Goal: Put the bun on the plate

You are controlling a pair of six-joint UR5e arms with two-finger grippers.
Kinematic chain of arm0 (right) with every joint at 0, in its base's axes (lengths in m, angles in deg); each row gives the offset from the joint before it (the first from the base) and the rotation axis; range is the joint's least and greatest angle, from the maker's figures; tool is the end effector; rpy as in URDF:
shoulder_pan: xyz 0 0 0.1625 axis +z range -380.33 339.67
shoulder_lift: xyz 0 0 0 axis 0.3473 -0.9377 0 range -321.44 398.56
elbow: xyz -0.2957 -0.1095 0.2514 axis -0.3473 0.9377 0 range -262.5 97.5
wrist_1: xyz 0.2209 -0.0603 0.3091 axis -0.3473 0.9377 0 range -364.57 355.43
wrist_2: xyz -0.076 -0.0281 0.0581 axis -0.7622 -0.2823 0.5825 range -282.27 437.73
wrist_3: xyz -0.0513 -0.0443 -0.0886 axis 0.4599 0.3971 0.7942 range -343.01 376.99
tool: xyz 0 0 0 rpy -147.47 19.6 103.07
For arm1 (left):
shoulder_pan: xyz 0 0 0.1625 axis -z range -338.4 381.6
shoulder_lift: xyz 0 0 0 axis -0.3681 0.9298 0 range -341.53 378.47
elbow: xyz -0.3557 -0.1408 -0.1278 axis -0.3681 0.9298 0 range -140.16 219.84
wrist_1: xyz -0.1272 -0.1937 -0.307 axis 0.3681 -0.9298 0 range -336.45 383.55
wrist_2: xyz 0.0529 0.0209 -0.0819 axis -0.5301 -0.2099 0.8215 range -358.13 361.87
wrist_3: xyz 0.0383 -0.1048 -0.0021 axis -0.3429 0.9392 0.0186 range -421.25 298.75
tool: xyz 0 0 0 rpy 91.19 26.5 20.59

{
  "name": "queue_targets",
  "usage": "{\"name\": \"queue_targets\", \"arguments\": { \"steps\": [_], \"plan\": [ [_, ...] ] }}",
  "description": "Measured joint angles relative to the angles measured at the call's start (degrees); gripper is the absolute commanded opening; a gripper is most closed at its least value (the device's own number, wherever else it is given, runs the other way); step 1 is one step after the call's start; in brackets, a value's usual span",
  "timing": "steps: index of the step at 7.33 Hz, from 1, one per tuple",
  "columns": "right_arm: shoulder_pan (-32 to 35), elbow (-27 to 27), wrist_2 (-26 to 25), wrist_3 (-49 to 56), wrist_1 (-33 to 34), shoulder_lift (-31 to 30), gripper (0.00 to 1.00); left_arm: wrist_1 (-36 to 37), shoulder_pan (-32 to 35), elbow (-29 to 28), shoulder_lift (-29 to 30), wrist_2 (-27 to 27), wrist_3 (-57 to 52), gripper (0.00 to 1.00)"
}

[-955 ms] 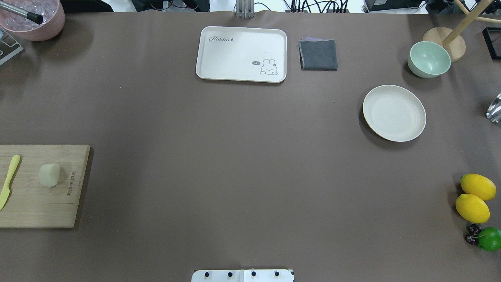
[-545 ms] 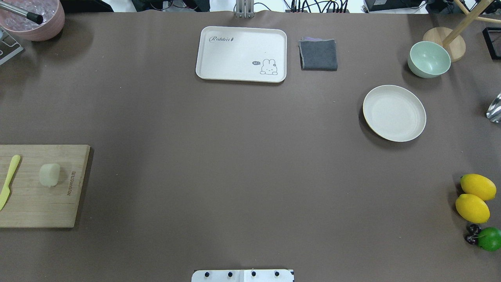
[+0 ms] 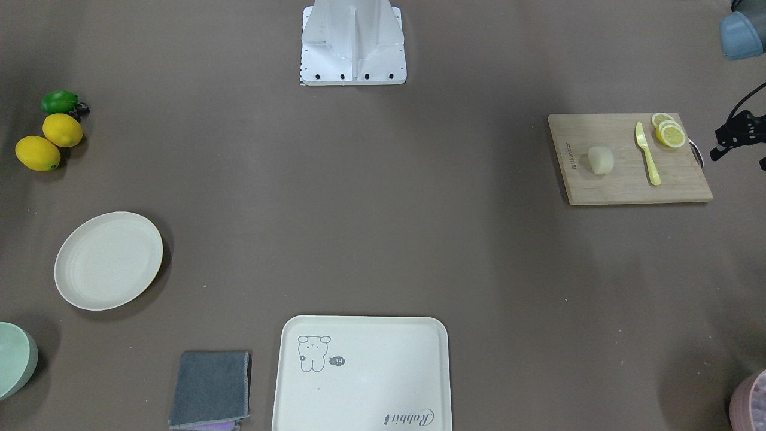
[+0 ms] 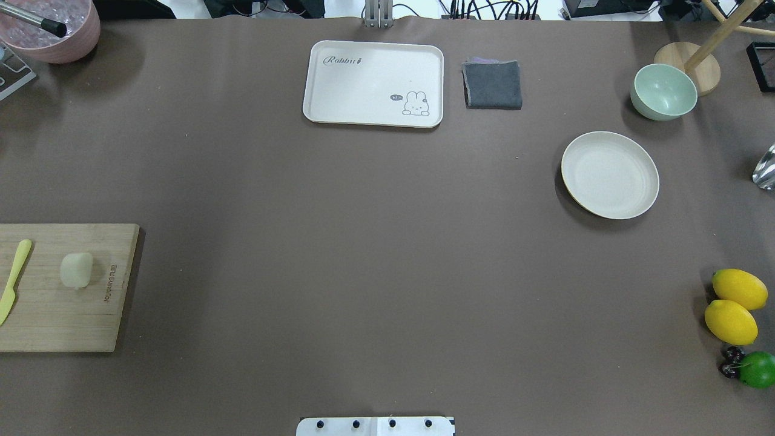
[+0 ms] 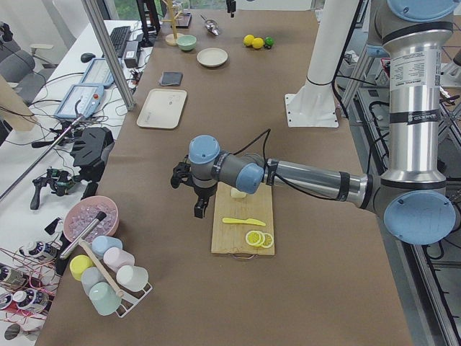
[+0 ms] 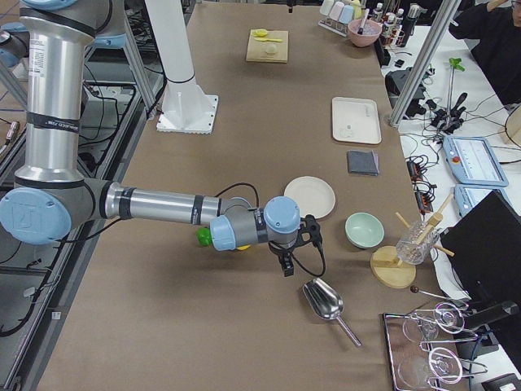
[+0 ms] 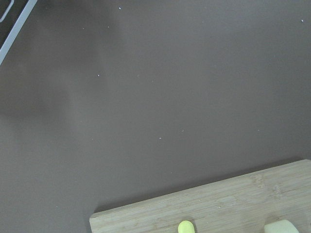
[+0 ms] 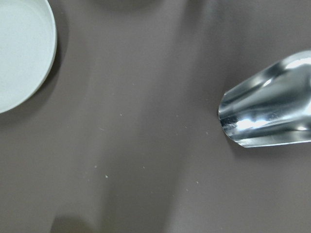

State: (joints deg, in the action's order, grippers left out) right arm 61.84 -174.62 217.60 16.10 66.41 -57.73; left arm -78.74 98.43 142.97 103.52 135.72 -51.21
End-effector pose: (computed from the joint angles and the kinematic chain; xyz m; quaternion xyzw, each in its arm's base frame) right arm -0.0112 -0.4330 0.6336 0.0851 -0.4258 -0.1089 0.8942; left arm 0.0466 -0.4450 0.5535 0.0875 0.3931 0.0913 0.9108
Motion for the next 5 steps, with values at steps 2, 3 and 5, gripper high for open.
{"name": "queue_targets", "arguments": {
  "steps": [2, 3, 5],
  "plan": [
    [-5.58, -0.02, -0.61, -16.19, -2.5, 4.33, 0.87, -0.95, -0.07, -0.07, -0.58, 0.01, 0.73, 0.97],
    [-8.34, 0.03, -1.6, -21.81, -3.49, 6.2, 0.82, -1.13, -0.13, -0.1, -0.59, 0.01, 1.52, 0.97],
    [-14.61, 0.92, -5.62, -28.73, -4.06, 9.88, 0.8, -1.23, -0.18, -0.28, -0.58, 0.01, 2.25, 0.97]
  ]
}}
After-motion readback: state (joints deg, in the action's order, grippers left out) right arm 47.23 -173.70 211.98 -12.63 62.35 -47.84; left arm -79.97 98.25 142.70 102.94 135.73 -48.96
